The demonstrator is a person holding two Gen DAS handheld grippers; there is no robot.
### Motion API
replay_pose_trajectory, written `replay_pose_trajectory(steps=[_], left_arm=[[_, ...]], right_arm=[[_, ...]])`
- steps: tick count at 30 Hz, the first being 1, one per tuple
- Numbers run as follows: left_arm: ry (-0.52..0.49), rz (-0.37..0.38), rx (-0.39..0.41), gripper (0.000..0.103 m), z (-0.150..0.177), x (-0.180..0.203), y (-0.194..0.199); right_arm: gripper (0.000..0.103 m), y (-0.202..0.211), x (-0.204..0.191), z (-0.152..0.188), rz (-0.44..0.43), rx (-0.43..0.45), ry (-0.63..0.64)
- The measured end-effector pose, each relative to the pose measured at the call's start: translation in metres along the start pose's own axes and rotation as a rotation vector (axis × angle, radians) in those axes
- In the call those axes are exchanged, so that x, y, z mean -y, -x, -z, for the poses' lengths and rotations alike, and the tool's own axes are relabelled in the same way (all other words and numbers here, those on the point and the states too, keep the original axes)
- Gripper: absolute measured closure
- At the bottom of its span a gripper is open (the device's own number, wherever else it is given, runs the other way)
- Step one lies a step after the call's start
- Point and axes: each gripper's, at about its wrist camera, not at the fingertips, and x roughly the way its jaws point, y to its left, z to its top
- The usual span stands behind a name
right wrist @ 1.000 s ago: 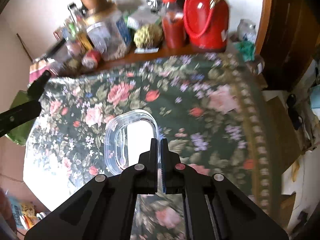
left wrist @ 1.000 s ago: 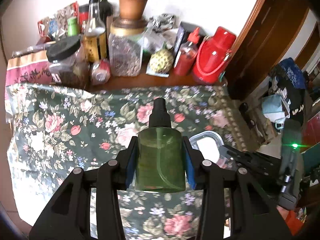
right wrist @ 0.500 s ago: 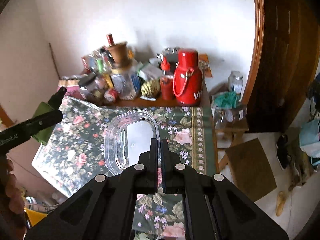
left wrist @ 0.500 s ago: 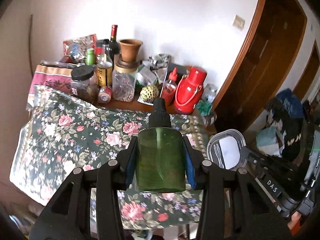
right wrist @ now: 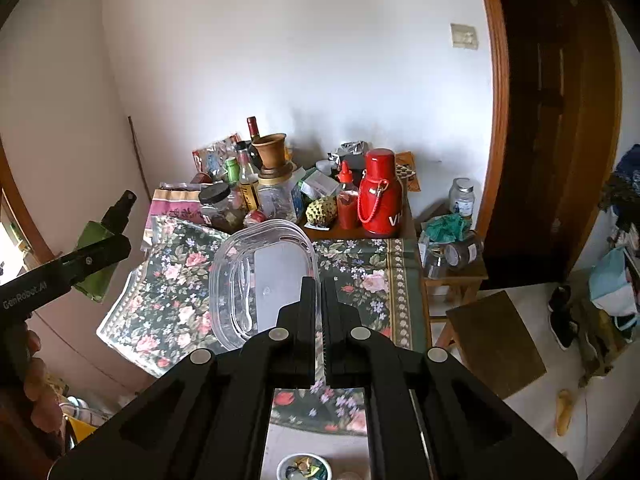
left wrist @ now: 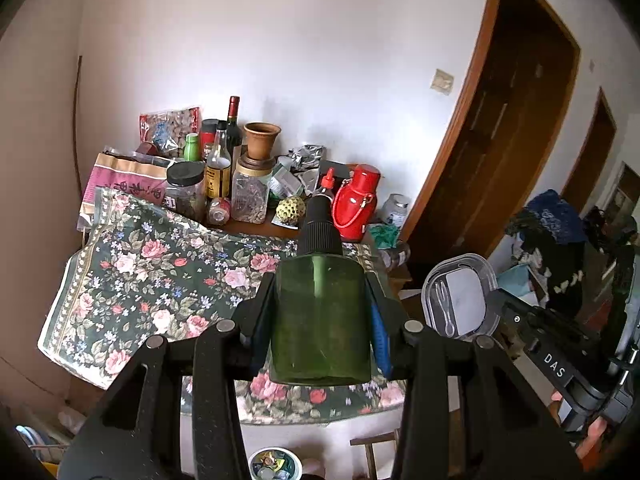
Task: Collect trash
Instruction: 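Carry the green bottle and clear container with both grippers over the white bucket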
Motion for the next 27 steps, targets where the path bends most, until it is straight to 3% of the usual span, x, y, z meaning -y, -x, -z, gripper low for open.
replay_pose_trajectory(steps=[8, 15, 21, 27], left_arm=[[-0.045, 0.027, -0.013, 0.062, 0.051, -0.03, 0.076], [-0.083, 0.042, -0.072, 0.062, 0.108, -0.054, 0.129], [-0.059, 0.051, -0.172, 0.062, 0.149, -0.072, 0.136], [-0.025, 0.048, -0.282, 0.062, 0.186, -0.082, 0.108]], right_arm=[[0.101, 0.051, -0.055, 0.05, 0.042, 0.004, -0.03], [0.101, 0.08, -0.097, 0.109, 0.045, -0.053, -0.103], [0.101, 0.086, -0.117, 0.148, 0.049, -0.145, -0.11], [0.101, 0.067, -0.117, 0.185, 0.07, -0.252, -0.109]])
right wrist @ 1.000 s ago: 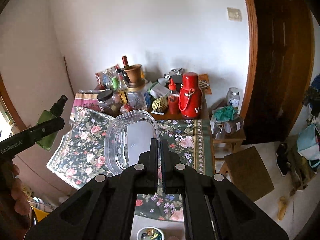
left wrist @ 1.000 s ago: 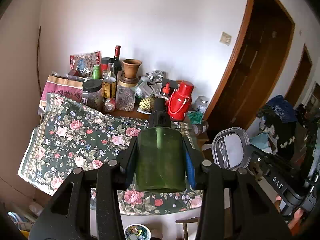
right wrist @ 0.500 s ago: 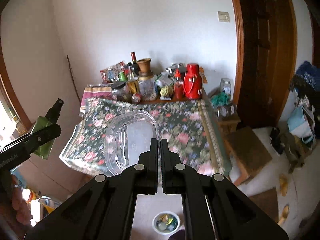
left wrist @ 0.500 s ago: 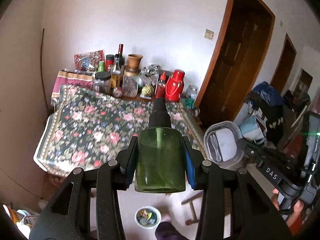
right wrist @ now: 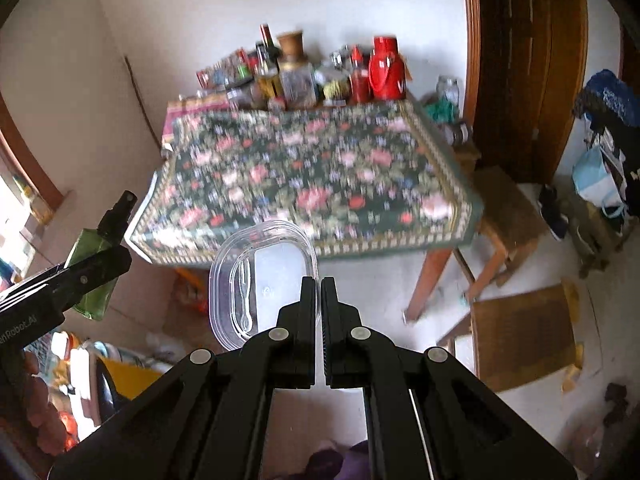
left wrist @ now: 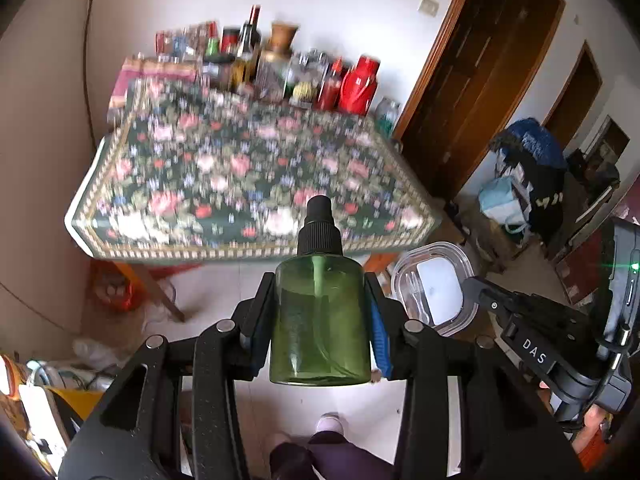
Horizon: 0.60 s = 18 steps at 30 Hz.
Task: Collect trash
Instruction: 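Carry the green bottle and clear container with both grippers over the white bucket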
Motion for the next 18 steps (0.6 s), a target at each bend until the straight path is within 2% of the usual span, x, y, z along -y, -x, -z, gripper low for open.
replay_pose_trajectory(steps=[3, 7, 11, 18], left_arm=[[0.015, -0.011, -0.047, 0.062, 0.014, -0.006, -0.027], [0.046, -0.043, -0.126, 0.062, 0.035, -0.017, -0.081], [0.1, -0.056, -0.202, 0.062, 0.062, -0.03, -0.143], [0.142, -0.082, -0.289, 0.062, 0.116, -0.052, -0.246]], right_arm=[[0.101, -0.024, 0.008, 0.013, 0.012, -0.057, 0.011], [0.101, -0.067, 0.024, 0.033, 0.011, -0.143, 0.024], [0.101, -0.119, 0.044, 0.054, 0.011, -0.224, 0.041], [0.101, -0.222, 0.078, 0.097, 0.003, -0.348, 0.045]])
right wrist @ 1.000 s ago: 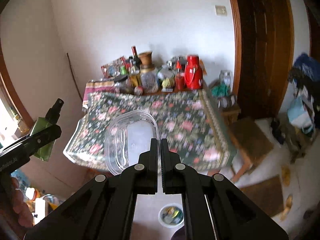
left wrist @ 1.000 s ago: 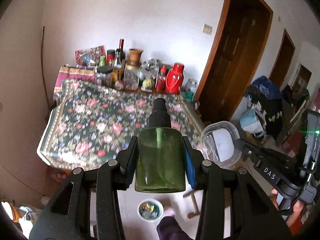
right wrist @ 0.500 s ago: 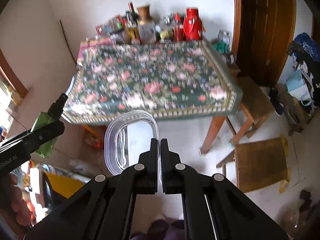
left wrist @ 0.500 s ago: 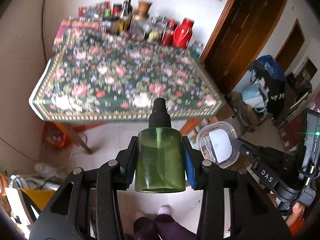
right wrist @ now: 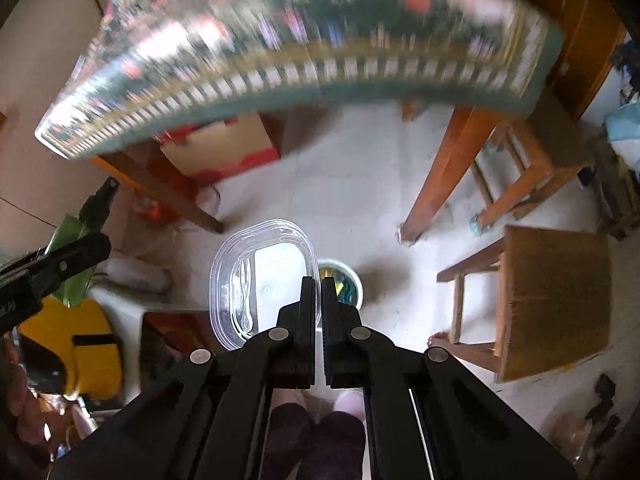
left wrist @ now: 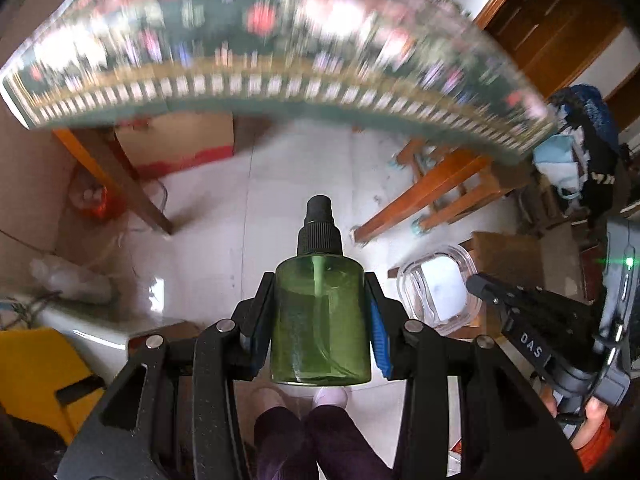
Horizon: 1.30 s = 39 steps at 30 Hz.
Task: Collect trash
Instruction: 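Carry the green bottle and clear container with both grippers over the white bucket, then open the right gripper dropping the container while the left gripper releases the bottle into the bucket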
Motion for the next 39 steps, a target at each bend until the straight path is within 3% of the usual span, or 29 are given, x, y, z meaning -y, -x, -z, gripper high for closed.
replay_pose_trajectory(steps=[11, 17, 22, 31, 35, 39], left_arm=[[0.061, -0.056, -0.078, 0.062, 0.037, -0.046, -0.147], [0.064, -0.051, -0.121, 0.062, 0.049, -0.051, -0.206], [0.055, -0.028, -0.175, 0.062, 0.056, -0.039, -0.237], [0.076, 0.013, -0.283, 0.061, 0.053, -0.009, -0.264], [0.041, -0.033, -0.276, 0.06, 0.046, 0.007, -0.247], [0.029, -0.021, -0.247, 0.06, 0.034, 0.024, -0.204]], right_arm=[[0.1, -0.172, 0.012, 0.016, -0.08, -0.116, 0.027], [0.095, -0.23, 0.025, 0.028, -0.104, -0.2, -0.004], [0.095, -0.232, 0.039, 0.033, -0.092, -0.201, -0.017], [0.095, -0.201, 0.062, 0.026, -0.047, -0.17, -0.014], [0.095, -0.174, 0.064, 0.021, -0.052, -0.151, -0.022], [0.095, -0.14, 0.059, 0.013, -0.068, -0.123, -0.013]])
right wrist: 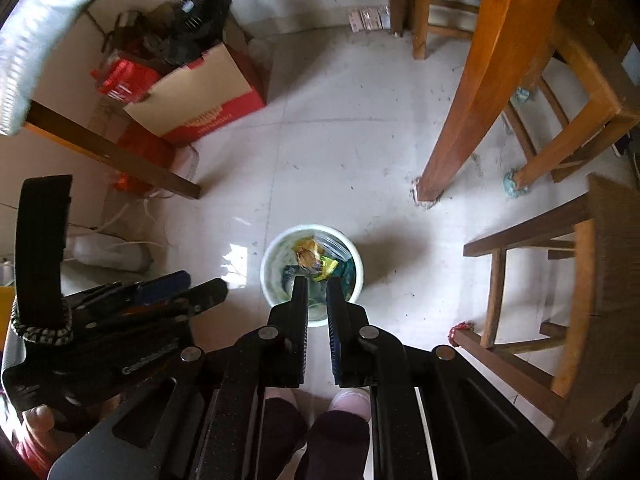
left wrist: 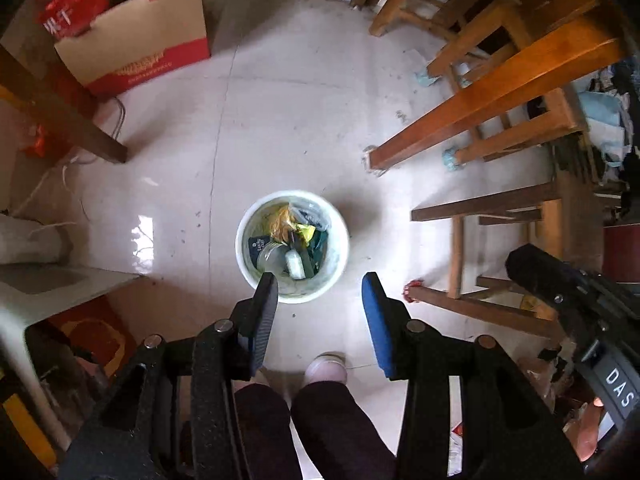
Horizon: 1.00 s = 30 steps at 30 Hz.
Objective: Collect trash
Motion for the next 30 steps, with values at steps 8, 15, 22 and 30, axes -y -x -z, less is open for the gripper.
replay_pose_trajectory(steps=[8, 15, 22, 30], left_arm=[[-0.02, -0.031, 0.139, 0.06, 0.014, 0.03, 0.153], [-0.026, -0.021, 0.315, 0.06, 0.045, 0.055, 0.306], [-0.118, 0.01, 0.563, 0.06, 0.107, 0.08, 0.454], [-0.239, 0.024, 0.825, 0.056, 0.218, 0.092, 0.582]], right_arm=[[0.095, 0.118, -0.029, -0.005, -0.028, 0.08, 0.036], [0.095, 0.255, -0.062, 0.004, -0.031, 0.228, 0.089], [0.095, 0.391, -0.104, 0.044, -0.026, 0.469, 0.152], [0.095, 0.501, -0.159, 0.124, -0.038, 0.718, 0.179]])
